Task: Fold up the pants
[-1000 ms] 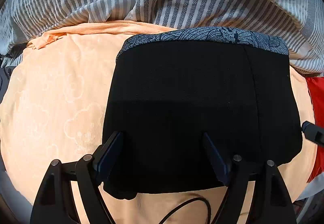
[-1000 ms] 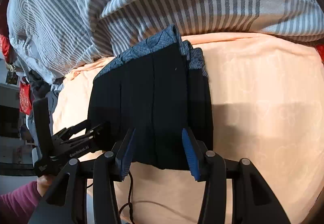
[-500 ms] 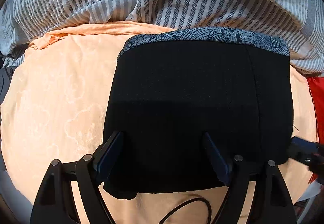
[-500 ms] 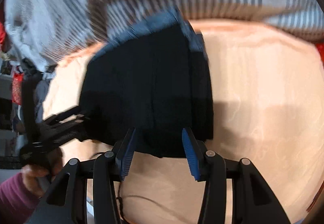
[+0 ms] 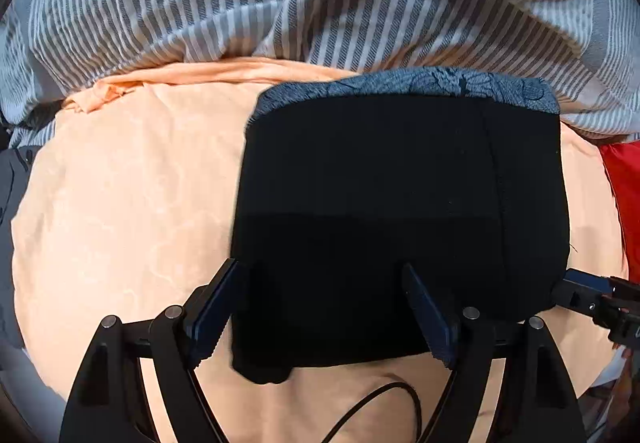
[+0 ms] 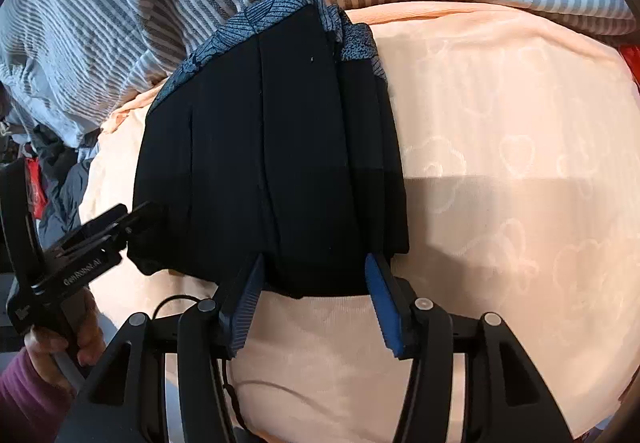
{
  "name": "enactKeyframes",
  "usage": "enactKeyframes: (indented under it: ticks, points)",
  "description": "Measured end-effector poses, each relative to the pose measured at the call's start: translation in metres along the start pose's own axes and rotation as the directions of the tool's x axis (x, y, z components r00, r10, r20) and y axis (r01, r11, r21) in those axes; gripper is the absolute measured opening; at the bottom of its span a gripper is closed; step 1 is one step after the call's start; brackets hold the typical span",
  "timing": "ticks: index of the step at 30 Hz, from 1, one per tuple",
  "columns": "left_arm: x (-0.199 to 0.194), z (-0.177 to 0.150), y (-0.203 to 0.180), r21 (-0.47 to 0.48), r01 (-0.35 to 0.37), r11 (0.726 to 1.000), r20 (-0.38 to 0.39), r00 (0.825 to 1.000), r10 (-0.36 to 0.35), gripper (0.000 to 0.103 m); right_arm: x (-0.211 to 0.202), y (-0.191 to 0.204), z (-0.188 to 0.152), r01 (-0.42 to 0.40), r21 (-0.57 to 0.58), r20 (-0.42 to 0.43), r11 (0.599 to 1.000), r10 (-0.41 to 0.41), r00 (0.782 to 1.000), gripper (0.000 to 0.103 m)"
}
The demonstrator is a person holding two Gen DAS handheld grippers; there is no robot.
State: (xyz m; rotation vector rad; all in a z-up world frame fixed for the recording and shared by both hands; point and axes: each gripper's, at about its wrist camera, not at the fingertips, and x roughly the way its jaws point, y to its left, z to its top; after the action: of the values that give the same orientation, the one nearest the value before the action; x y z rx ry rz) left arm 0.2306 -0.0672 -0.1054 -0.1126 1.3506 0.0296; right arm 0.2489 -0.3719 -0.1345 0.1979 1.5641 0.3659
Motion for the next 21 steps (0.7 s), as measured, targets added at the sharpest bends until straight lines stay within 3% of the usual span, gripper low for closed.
enactKeyframes:
  ticks: [5, 8, 11, 13, 15, 18, 21]
  points:
    - [0.000, 0.009, 0.025, -0.026, 0.030, 0.999, -0.024, 0.999, -0.030, 0.082, -0.007, -0.014, -0.002, -0.062, 0.047, -0.011, 0.997, 0.063, 0.998, 0.062]
    - [0.003, 0.019, 0.041, -0.057, 0.070, 0.996, -0.028, 0.997, -0.072, 0.082, -0.018, -0.020, 0.002, -0.097, 0.055, 0.038, 0.994, 0.095, 0.995, 0.062]
    - [0.010, 0.029, 0.054, -0.090, 0.132, 0.987, -0.042, 0.990, -0.136, 0.082, -0.026, -0.028, 0.016, -0.087, 0.042, 0.094, 0.995, 0.083, 0.992, 0.073]
    - [0.022, 0.037, 0.063, -0.113, 0.186, 0.976, -0.078, 0.978, -0.196, 0.082, -0.025, -0.033, 0.029, -0.123, 0.028, 0.115, 0.992, 0.119, 0.986, 0.082]
    - [0.034, 0.040, 0.070, -0.121, 0.246, 0.962, -0.112, 0.959, -0.260, 0.082, -0.016, -0.041, 0.043, -0.186, 0.034, 0.089, 0.982, 0.183, 0.979, 0.082]
    - [0.044, 0.044, 0.073, -0.104, 0.268, 0.958, -0.136, 0.950, -0.280, 0.082, 0.003, -0.053, 0.059, -0.267, 0.047, 0.041, 0.962, 0.266, 0.963, 0.082]
    - [0.053, 0.047, 0.074, -0.096, 0.320, 0.942, -0.164, 0.929, -0.332, 0.082, 0.019, -0.065, 0.066, -0.315, 0.050, 0.006, 0.948, 0.315, 0.949, 0.082]
